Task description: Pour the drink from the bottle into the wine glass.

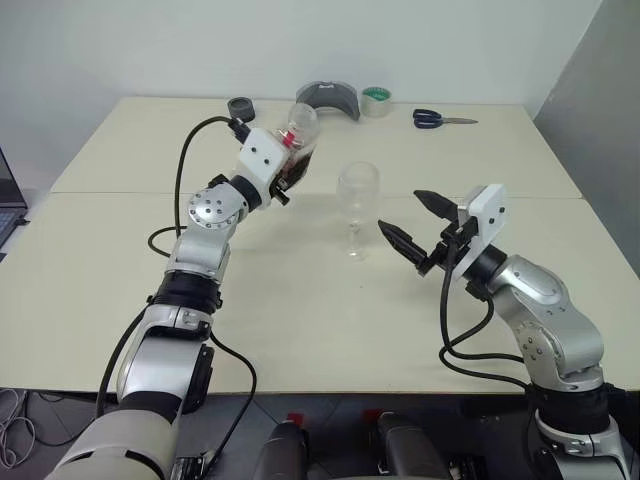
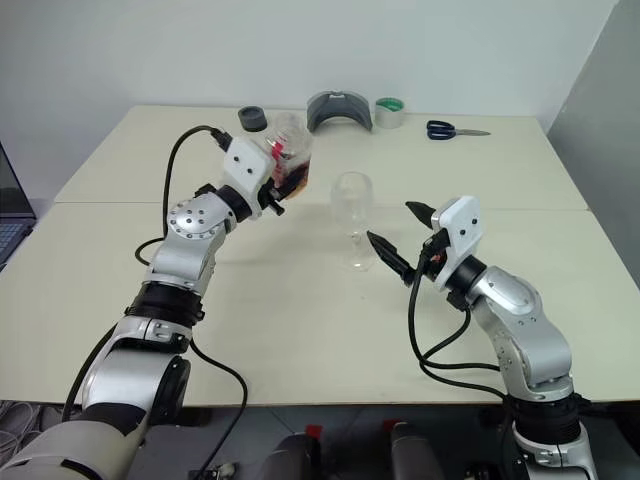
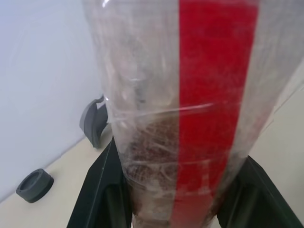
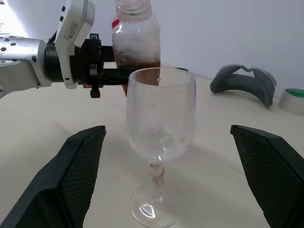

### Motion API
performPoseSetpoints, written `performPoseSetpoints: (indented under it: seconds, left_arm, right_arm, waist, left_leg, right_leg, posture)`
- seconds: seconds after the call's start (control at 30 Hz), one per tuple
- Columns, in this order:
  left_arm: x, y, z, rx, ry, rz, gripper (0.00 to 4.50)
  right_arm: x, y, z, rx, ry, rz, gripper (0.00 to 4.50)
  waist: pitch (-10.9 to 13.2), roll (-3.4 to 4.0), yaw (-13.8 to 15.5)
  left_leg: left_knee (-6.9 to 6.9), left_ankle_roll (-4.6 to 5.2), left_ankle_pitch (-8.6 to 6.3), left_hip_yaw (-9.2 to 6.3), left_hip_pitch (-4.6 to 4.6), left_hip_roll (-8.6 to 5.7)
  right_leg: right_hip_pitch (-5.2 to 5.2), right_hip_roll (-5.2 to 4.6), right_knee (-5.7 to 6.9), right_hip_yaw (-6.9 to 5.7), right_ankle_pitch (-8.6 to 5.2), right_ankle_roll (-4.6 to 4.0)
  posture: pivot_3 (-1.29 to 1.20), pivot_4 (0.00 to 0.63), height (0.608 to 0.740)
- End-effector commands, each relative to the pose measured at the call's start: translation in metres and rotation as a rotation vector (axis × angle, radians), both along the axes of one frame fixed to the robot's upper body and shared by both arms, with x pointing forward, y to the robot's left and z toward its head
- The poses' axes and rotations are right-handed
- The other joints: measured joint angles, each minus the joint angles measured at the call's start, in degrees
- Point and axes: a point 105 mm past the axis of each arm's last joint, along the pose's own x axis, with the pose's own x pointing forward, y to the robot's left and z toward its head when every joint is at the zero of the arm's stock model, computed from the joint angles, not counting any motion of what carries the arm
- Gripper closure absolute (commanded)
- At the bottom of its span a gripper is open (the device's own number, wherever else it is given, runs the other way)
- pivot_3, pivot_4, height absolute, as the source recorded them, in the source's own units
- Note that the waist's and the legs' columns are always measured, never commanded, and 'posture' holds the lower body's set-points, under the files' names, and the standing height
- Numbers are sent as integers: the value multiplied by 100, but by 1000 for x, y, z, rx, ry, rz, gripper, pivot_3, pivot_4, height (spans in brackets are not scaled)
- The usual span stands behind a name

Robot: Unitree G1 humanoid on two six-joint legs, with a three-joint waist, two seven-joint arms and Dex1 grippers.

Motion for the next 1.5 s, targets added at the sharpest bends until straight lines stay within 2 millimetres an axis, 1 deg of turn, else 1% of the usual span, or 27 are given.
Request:
performPoseSetpoints:
  seconds: [0.03, 0.2, 0.33, 0.5, 0.73, 0.97, 1.2, 1.37, 1.5]
  left_arm:
    - [-2, -9, 34, 68, -173, -37, 2792]
    - [-4, -12, 38, 144, -253, -57, 2792]
    - [-5, -16, 37, 207, -284, -77, 2792]
    - [-5, -19, 36, 273, -312, -91, 2792]
    - [-3, -23, 40, 372, -368, -86, 2792]
    - [0, -26, 53, 478, -464, -56, 2792]
    - [-1, -30, 58, 559, -545, -46, 2792]
    - [1, -29, 62, 618, -599, -22, 2792]
    - [-2, -31, 66, 662, -665, -21, 2792]
  right_arm:
    - [-2, -3, 17, 4, -67, -5, 0]
    - [-9, 4, 14, -23, -54, 45, 0]
    - [-12, 6, 13, -50, -55, 56, 0]
    - [-2, 1, 10, -71, -39, -15, 0]
    - [-3, 4, 7, -81, -37, 1, 0]
    - [-4, 7, 4, -103, -37, 12, 0]
    - [-5, 9, 4, -99, -40, 13, 0]
    - [-6, 9, 5, -86, -45, 14, 0]
    - [-6, 8, 6, -80, -49, 8, 0]
  waist:
    - [1, 0, 4]
    - [1, 0, 2]
    - [1, 0, 3]
    - [1, 0, 5]
    - [1, 0, 2]
    - [1, 0, 3]
    - [1, 0, 2]
    - [1, 0, 2]
    - [1, 0, 3]
  left_leg:
    - [0, 0, 0, -1, -1, -1]
    - [0, 0, 0, 0, -6, -7]
    - [0, 1, 0, -2, -6, -8]
    - [2, 1, 0, -3, -7, -10]
    - [2, 1, 0, -3, -9, -11]
    - [3, 1, 0, -4, -11, -14]
    - [5, 1, 0, -4, -15, -17]
    - [17, 1, 1, -4, -62, -20]
    - [17, 1, 1, -5, -63, -27]
  right_leg:
    - [-1, 0, 0, 0, 0, 0]
    - [-3, -6, -1, 2, 0, 0]
    - [-4, -5, 1, 0, 0, 1]
    - [-4, -5, 2, 0, 1, 2]
    - [-6, -5, 3, 0, 1, 2]
    - [-7, -6, 3, -1, 1, 2]
    - [-11, -9, 4, 0, 2, 4]
    - [-62, -11, 30, 1, 2, 4]
    - [-64, -17, 37, 1, 2, 4]
  posture:
    - [0, 150, 740]
    - [0, 150, 740]
    - [0, 150, 740]
    - [0, 150, 740]
    - [0, 150, 740]
    - [0, 150, 740]
    - [0, 150, 740]
    - [0, 150, 740]
    - [0, 150, 740]
